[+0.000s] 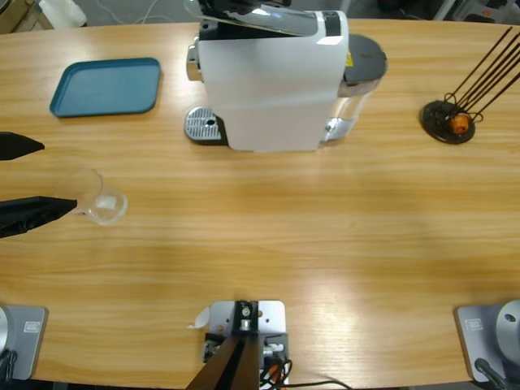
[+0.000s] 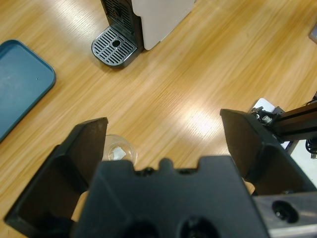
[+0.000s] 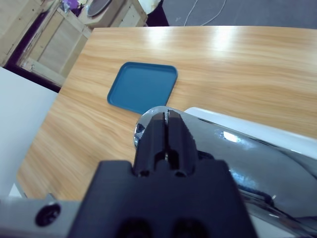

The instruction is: Pour coffee

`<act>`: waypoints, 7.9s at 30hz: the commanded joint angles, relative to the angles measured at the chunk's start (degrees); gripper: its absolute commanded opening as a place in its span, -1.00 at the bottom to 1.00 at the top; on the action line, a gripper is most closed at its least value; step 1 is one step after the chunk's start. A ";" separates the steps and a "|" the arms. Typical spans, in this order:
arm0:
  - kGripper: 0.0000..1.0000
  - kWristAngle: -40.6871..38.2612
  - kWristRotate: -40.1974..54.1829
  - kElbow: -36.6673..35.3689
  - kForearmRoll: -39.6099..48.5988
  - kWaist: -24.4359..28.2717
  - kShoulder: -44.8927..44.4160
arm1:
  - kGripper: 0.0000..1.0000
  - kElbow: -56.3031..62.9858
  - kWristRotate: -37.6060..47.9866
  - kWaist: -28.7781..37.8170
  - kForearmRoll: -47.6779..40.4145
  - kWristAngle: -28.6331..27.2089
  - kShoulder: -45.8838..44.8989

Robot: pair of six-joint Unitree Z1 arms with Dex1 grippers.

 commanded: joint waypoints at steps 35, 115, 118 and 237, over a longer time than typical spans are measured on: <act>1.00 11.92 -11.59 4.17 1.16 4.50 4.67 | 1.00 24.49 -31.91 0.31 14.81 12.51 -33.81; -0.46 30.72 -32.12 24.88 -26.90 -10.27 18.82 | 1.00 42.82 -20.80 0.22 1.17 9.66 -36.47; -0.46 25.35 -18.76 23.25 -28.76 -3.55 18.35 | 1.00 43.46 -20.54 0.22 -0.92 9.38 -35.64; 0.99 -36.52 54.84 -21.38 -11.34 31.03 58.07 | 0.98 39.24 -23.88 -5.84 -3.73 13.26 -26.54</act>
